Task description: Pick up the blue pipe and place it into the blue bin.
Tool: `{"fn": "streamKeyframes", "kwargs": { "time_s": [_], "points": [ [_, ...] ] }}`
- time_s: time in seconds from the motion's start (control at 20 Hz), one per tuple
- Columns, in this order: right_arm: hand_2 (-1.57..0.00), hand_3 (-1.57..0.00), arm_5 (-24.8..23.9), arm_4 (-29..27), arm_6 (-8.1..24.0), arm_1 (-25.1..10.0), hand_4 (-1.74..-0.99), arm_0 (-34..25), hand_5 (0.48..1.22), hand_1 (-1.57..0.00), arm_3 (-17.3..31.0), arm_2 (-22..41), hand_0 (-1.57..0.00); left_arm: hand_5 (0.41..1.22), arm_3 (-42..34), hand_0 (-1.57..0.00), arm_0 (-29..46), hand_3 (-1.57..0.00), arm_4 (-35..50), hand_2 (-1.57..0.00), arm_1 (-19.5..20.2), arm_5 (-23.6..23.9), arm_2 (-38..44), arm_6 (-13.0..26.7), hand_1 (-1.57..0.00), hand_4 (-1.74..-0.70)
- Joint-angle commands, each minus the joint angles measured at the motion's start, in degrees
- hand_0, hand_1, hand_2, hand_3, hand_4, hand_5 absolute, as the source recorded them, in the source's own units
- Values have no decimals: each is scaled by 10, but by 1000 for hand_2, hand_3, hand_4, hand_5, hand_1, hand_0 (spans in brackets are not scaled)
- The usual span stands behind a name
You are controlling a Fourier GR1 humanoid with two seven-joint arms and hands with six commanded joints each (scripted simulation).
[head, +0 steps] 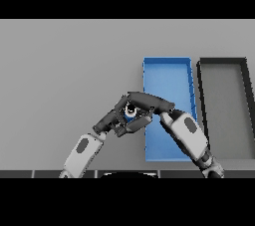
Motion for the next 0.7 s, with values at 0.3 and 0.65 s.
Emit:
{"fn": "streamKeyframes", "kwargs": {
  "time_s": [0.3, 0.65],
  "points": [
    [-1514, -1462, -7, 19, -37, -6, -1710, 7, 1125, -1511, -14, 15, -1511, 1221, -8, -1571, 0, -1433, -3, -1571, -2, -21, 14, 10, -1571, -1728],
    [-1559, -1548, -29, 50, -49, 16, -1734, 24, 1201, -1558, -19, 9, -1558, 1221, -15, -1169, 7, -933, -51, -1034, 9, -4, 10, -13, -1073, -1475]
  ]
}}
